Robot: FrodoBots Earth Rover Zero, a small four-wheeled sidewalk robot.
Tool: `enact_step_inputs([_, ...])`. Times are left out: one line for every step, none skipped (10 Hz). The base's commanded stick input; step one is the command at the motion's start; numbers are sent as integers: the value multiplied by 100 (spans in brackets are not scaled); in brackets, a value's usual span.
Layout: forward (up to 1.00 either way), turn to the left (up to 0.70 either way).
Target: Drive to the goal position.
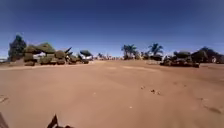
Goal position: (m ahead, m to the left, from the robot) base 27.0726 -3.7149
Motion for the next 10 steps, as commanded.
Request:
enact_step_inputs([70,0])
enact_step_inputs([70,0])
enact_step_inputs([70,0])
enact_step_inputs([70,0])
enact_step_inputs([70,0])
enact_step_inputs([70,0])
enact_step_inputs([70,0])
enact_step_inputs([70,0])
enact_step_inputs([70,0])
enact_step_inputs([70,0])
